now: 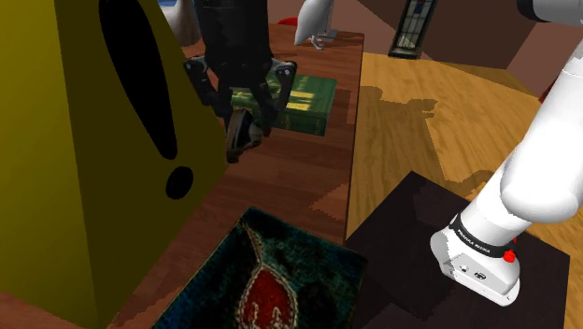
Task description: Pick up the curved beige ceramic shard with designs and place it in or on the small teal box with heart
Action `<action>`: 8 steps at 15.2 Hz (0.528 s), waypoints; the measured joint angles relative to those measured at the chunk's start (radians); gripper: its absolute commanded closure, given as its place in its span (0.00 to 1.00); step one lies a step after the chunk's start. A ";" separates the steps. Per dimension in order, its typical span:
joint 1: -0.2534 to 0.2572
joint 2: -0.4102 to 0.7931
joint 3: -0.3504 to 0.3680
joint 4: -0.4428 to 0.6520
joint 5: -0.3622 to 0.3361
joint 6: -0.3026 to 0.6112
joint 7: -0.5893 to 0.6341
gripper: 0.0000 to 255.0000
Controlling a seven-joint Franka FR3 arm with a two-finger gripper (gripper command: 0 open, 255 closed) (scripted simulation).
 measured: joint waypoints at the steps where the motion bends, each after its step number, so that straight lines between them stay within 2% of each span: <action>1: 0.008 -0.006 0.007 -0.008 0.007 0.004 0.013 1.00; 5: 0.037 -0.058 0.042 -0.064 0.051 0.028 0.077 1.00; 8: 0.088 -0.039 0.072 -0.042 0.038 0.020 0.155 1.00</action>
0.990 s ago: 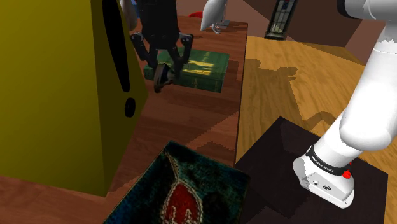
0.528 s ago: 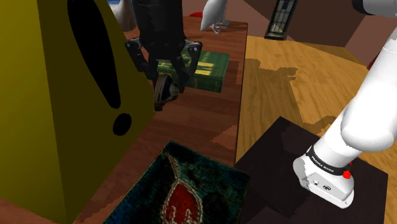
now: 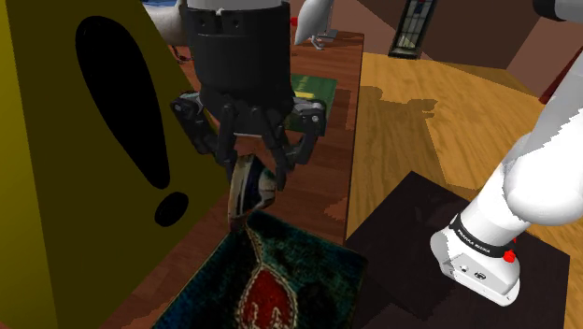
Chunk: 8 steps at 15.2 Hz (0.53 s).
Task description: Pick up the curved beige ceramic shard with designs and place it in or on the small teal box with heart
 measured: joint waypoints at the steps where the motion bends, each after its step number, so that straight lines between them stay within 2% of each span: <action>1: 0.024 0.013 0.011 0.009 -0.010 -0.001 0.034 1.00; 3: 0.046 0.008 0.026 -0.002 -0.006 0.007 0.072 1.00; 5: 0.093 0.027 0.047 0.012 -0.022 0.003 0.138 1.00; 8: 0.094 0.015 0.052 -0.025 -0.013 0.033 0.148 1.00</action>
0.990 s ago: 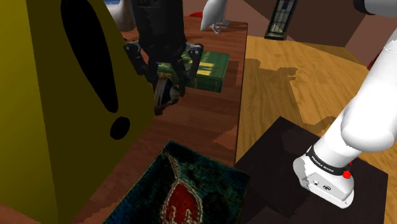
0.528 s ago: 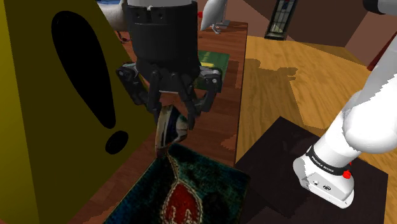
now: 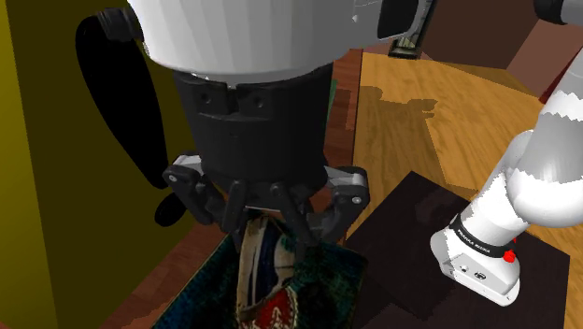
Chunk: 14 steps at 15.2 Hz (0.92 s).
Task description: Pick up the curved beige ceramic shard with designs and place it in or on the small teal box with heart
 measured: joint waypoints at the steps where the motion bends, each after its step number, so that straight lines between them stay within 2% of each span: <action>1: -0.001 -0.002 0.000 -0.013 0.001 0.012 0.001 1.00; 14: -0.019 -0.024 -0.003 -0.176 0.017 0.169 -0.012 1.00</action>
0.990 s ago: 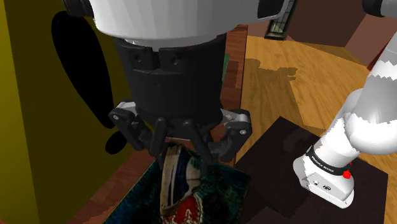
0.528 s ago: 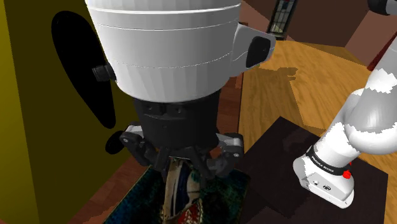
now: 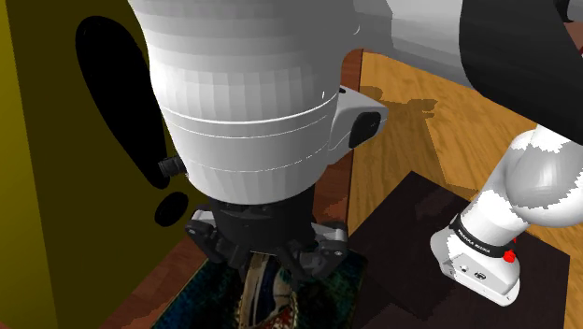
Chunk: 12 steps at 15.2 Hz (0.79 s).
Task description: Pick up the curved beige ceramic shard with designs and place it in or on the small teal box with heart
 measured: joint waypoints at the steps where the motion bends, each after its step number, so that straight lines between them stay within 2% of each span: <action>1: 0.000 -0.001 0.000 0.001 0.000 0.000 0.000 1.00; 4: -0.001 -0.001 0.000 -0.001 0.001 0.001 -0.001 1.00; 5: -0.002 -0.002 0.000 -0.003 0.002 0.003 -0.002 0.00; 12: 0.000 0.003 0.000 0.009 0.000 -0.012 0.000 0.00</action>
